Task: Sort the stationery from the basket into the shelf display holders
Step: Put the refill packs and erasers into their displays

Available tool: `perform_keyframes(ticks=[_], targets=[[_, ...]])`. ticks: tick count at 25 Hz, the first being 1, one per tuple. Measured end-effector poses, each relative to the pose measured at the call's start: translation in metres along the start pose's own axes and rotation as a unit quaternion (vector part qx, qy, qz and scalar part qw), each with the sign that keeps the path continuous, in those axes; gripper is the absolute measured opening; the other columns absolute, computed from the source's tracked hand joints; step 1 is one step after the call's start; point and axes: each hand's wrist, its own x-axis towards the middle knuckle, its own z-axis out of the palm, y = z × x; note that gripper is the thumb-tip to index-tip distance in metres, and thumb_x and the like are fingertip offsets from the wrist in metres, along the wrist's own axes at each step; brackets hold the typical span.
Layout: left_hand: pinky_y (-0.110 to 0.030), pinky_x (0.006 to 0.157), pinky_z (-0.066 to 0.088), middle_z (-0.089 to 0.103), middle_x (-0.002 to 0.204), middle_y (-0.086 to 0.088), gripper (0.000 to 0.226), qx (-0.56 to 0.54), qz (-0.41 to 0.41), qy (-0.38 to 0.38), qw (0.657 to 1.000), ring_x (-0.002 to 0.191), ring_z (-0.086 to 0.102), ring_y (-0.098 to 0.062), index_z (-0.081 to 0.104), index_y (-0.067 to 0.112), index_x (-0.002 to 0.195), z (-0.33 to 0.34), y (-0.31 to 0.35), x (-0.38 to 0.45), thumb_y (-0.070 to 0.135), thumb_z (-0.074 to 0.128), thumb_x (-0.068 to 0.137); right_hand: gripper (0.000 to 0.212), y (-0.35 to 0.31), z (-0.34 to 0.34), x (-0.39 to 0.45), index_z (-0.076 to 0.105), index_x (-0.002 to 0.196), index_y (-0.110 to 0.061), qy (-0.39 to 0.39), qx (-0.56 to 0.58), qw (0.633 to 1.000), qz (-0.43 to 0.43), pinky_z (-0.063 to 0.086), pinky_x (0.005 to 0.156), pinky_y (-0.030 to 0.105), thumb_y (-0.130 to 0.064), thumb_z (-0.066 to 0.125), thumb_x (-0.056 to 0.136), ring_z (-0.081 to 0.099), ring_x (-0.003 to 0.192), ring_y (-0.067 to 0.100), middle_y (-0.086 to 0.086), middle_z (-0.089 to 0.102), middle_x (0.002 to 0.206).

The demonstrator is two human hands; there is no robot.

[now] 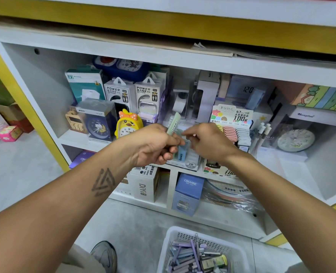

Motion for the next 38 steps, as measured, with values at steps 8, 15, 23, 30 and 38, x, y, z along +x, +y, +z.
perform_keyframes(ticks=[8,15,23,30,38], targets=[[-0.019,0.039,0.026,0.045,0.062,-0.008,0.007,0.192,0.095,0.046,0.976,0.043,0.037,-0.014,0.057,0.006,0.091,0.026,0.003,0.001,0.008,0.053,0.096,0.007,-0.011,-0.039,-0.021,0.071,0.091,0.002,0.021,0.419,0.902,0.099,0.056,0.061,0.023,-0.002,0.074,0.086,0.067,0.064,0.019,0.014,0.071,0.074],[-0.021,0.046,0.045,0.062,0.073,-0.013,0.010,-0.048,0.135,0.088,0.986,0.052,0.057,-0.015,0.060,0.003,0.098,0.035,0.017,0.002,-0.005,0.060,0.091,0.023,0.020,-0.059,-0.043,0.071,0.093,-0.004,0.035,0.350,0.932,0.087,0.057,0.074,0.025,0.005,0.082,0.075,0.066,0.072,0.016,0.007,0.070,0.080],[-0.032,0.070,0.057,0.069,0.092,-0.014,0.024,0.116,0.183,0.172,0.961,0.077,0.067,-0.024,0.064,0.001,0.111,0.020,0.006,0.019,-0.003,0.060,0.087,0.037,0.008,-0.050,-0.027,0.063,0.123,-0.016,0.042,0.268,0.961,0.058,0.058,0.068,0.024,-0.001,0.071,0.090,0.069,0.062,0.014,0.009,0.069,0.073],[-0.033,0.108,0.037,0.029,0.156,-0.010,0.071,0.582,0.123,0.099,0.798,0.142,0.033,-0.027,0.034,0.012,0.147,-0.006,-0.027,0.019,0.001,0.053,0.080,0.006,0.014,-0.030,-0.001,0.073,0.089,-0.012,0.152,0.216,0.964,0.029,0.062,0.075,0.034,-0.015,0.069,0.093,0.072,0.071,0.017,0.003,0.072,0.077],[-0.038,0.120,0.019,0.001,0.164,-0.008,0.083,0.622,0.099,0.058,0.774,0.151,0.005,-0.022,0.010,0.017,0.156,-0.006,-0.030,0.015,0.009,0.053,0.085,0.010,0.018,0.007,0.042,0.062,0.106,-0.008,0.178,-0.057,0.982,0.007,0.056,0.076,0.042,-0.012,0.062,0.096,0.066,0.084,0.031,0.013,0.069,0.091]])
